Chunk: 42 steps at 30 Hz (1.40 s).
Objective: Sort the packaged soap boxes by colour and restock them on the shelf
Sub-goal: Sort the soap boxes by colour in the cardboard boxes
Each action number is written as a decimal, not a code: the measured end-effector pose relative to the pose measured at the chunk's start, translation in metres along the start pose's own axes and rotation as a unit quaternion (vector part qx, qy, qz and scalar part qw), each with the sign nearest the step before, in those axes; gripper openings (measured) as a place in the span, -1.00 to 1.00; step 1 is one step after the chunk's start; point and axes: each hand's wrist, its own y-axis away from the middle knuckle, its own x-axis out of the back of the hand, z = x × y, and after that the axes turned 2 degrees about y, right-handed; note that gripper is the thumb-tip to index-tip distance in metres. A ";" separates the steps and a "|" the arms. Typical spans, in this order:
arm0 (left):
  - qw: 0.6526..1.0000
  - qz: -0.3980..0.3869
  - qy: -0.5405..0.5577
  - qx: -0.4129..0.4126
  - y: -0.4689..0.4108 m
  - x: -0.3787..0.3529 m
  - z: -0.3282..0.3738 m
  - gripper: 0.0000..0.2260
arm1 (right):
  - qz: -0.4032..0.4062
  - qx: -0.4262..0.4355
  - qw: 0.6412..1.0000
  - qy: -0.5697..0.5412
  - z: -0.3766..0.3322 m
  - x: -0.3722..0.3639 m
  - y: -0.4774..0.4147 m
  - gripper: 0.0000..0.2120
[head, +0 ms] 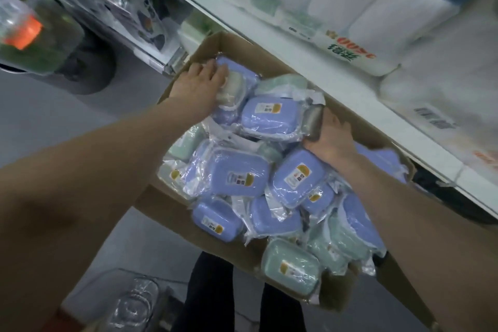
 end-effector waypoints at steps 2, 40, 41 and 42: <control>0.999 -0.014 -0.033 -0.005 -0.010 0.005 0.001 -0.10 | 0.005 0.006 1.000 0.015 -0.001 0.002 -0.003 -0.17; 0.969 0.151 0.046 -0.188 0.215 0.102 0.188 -0.20 | 0.256 -0.109 0.956 -0.095 0.097 0.080 0.345 -0.14; 0.968 0.151 0.054 -0.191 0.216 0.103 0.197 -0.20 | 0.261 -0.107 0.955 -0.093 0.104 0.079 0.354 -0.15; 0.969 0.151 0.056 -0.187 0.217 0.106 0.199 -0.20 | 0.262 -0.110 0.954 -0.093 0.106 0.076 0.354 -0.15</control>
